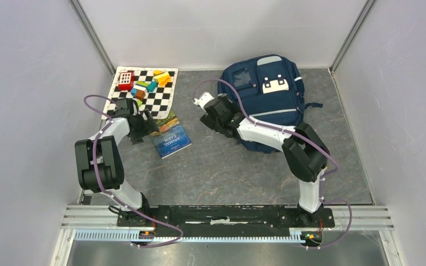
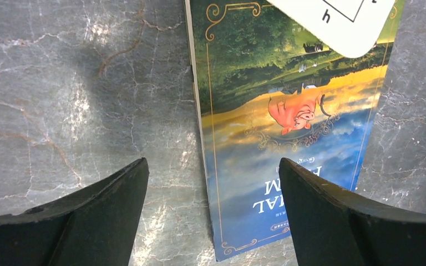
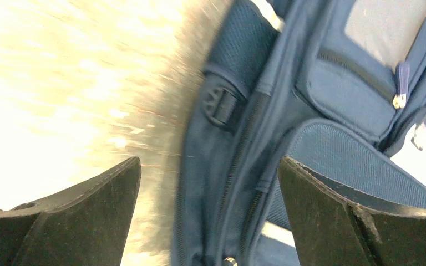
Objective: Pack the student bag
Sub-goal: Move the student bag to the center of the board.
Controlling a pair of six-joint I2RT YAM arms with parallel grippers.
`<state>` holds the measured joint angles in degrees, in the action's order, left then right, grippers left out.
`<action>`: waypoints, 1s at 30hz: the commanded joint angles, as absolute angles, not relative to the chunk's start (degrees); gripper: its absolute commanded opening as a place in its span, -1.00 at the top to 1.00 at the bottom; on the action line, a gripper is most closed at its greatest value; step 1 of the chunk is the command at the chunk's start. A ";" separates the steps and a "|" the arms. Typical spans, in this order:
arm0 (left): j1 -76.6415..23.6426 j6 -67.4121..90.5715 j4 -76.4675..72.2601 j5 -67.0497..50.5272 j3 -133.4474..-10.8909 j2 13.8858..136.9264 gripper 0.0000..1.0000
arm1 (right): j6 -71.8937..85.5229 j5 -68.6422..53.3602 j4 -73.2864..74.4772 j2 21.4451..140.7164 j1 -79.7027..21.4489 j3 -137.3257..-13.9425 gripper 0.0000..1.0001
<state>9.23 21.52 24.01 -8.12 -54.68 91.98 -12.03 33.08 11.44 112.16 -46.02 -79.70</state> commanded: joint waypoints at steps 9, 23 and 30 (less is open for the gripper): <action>8.28 19.71 25.43 -9.68 -58.07 96.07 -0.60 | 5.80 -2.12 6.32 113.23 -49.42 -86.48 -0.93; 8.26 20.97 22.46 -12.63 -58.81 100.75 -0.51 | 19.67 -21.75 -2.75 126.44 -46.18 -90.88 -0.78; 7.38 22.78 19.81 -18.63 -57.71 102.41 -0.44 | 24.60 -26.28 -4.31 132.06 -45.61 -93.98 -0.69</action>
<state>8.49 21.54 21.74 -13.50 -58.54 99.29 20.21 -21.56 -0.73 129.21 -45.89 -90.83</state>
